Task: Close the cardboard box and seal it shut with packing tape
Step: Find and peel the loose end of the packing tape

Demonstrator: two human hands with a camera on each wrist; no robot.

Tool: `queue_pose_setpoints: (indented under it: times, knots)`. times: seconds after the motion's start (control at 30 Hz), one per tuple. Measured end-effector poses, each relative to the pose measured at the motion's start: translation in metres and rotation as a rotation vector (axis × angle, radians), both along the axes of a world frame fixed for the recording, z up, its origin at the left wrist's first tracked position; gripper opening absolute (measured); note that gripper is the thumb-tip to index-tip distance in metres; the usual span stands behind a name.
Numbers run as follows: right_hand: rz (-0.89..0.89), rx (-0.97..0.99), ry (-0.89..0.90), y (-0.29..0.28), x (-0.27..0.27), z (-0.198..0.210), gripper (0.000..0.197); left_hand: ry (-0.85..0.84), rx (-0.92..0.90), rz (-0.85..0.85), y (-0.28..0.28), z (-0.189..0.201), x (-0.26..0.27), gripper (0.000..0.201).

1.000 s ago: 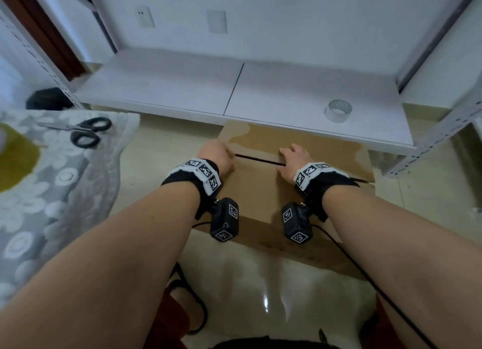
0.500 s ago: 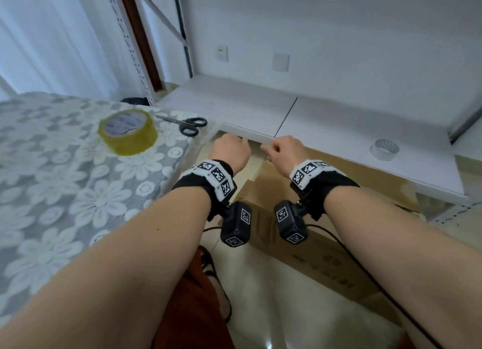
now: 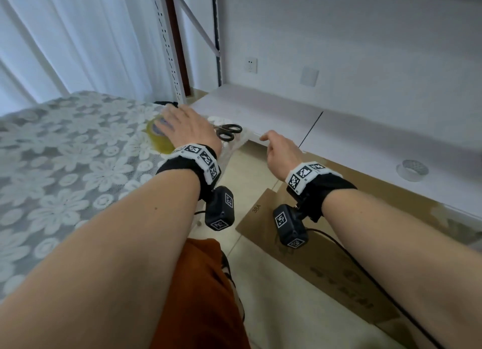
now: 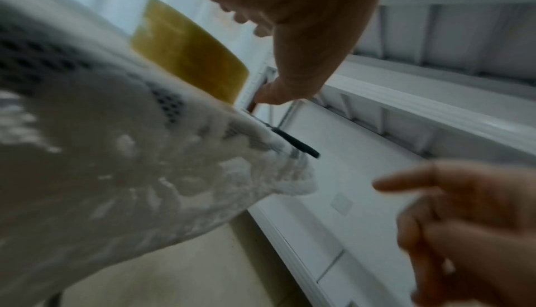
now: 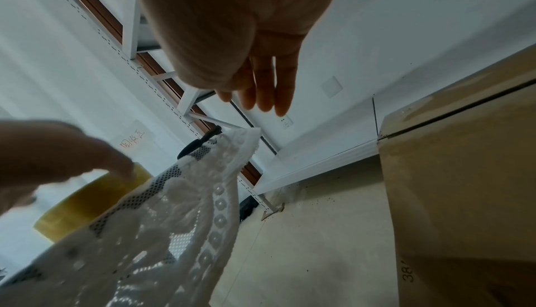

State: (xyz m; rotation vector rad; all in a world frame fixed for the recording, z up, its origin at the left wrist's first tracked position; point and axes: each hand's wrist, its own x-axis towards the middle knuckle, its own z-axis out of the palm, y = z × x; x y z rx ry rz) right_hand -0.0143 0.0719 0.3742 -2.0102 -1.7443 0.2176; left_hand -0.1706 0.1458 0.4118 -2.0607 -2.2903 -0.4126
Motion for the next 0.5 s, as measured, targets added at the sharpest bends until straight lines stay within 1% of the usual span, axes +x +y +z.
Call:
queue_pose_setpoints:
  times: [0.03,0.1,0.2,0.23,0.27,0.33,0.5]
  knots:
    - [0.010,0.001,0.010,-0.001,-0.001,-0.001,0.042,0.004,-0.077,0.048,0.004,-0.002,-0.008,0.070]
    - [0.023,0.000,0.026,-0.004,0.000,-0.003,0.038,0.018,-0.176,0.065,0.007,-0.004,-0.019,0.061]
    - [0.017,0.002,0.039,-0.007,0.005,-0.004,0.038,0.062,-0.149,0.009,0.004,0.001,-0.024,0.041]
    - [0.011,0.008,0.042,-0.007,0.006,-0.003,0.037,0.042,-0.135,0.000,0.001,0.004,-0.022,0.034]
    - [0.010,0.019,0.046,-0.007,0.007,-0.001,0.035,0.000,-0.116,0.001,-0.001,0.007,-0.019,0.029]
    - [0.030,0.036,0.049,-0.006,0.006,0.004,0.032,-0.111,-0.044,0.014,-0.007,0.011,-0.013,0.026]
    - [0.150,0.031,0.043,0.007,-0.011,0.014,0.035,-0.364,0.180,-0.134,-0.017,0.013,0.004,0.036]
